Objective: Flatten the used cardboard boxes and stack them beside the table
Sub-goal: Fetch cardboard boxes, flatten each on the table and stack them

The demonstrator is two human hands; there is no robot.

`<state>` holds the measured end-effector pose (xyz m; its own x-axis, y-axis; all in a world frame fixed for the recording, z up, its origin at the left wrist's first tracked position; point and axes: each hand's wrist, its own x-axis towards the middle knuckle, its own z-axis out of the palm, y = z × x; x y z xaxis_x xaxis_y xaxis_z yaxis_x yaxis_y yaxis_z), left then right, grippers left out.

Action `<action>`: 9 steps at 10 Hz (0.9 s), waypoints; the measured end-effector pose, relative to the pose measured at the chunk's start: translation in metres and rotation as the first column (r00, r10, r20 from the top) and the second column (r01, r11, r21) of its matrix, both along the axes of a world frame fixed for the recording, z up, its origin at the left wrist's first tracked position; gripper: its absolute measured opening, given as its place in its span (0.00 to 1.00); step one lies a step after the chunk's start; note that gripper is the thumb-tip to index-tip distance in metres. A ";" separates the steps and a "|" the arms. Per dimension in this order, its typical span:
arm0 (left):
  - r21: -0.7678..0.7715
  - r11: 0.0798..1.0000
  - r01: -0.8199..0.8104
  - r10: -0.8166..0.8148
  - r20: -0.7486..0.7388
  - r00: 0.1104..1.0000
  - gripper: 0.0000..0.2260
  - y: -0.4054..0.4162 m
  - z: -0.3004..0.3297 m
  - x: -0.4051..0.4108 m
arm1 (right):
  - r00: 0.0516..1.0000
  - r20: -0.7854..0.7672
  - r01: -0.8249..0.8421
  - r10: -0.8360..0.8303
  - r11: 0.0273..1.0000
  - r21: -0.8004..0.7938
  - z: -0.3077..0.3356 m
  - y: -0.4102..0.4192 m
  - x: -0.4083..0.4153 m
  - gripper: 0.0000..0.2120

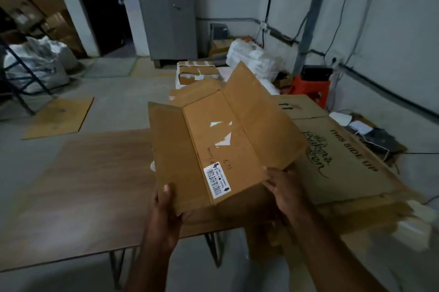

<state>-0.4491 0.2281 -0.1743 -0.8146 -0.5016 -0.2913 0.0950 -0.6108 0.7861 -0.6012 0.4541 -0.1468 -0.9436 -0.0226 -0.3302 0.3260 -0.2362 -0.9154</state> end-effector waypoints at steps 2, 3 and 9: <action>-0.049 0.998 0.043 -0.047 -0.087 0.995 0.18 0.065 0.026 -0.026 | 0.999 -0.011 0.043 -0.044 0.996 -0.080 0.015 0.077 -0.015 0.16; -0.086 0.995 0.043 -0.051 -0.094 0.994 0.20 0.100 0.029 -0.052 | 0.999 0.010 0.047 -0.046 0.991 -0.129 0.011 0.119 -0.041 0.21; -0.125 0.991 0.046 -0.029 0.140 0.990 0.21 0.345 -0.026 -0.252 | 0.882 0.471 0.184 0.001 0.920 -0.347 -0.064 0.393 -0.242 0.12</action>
<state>-0.7007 0.5735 -0.2000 -0.7902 -0.5117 -0.3373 -0.0404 -0.5057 0.8617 -0.8430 0.8467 -0.2106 -0.6933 -0.1516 -0.7045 0.6410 -0.5763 -0.5068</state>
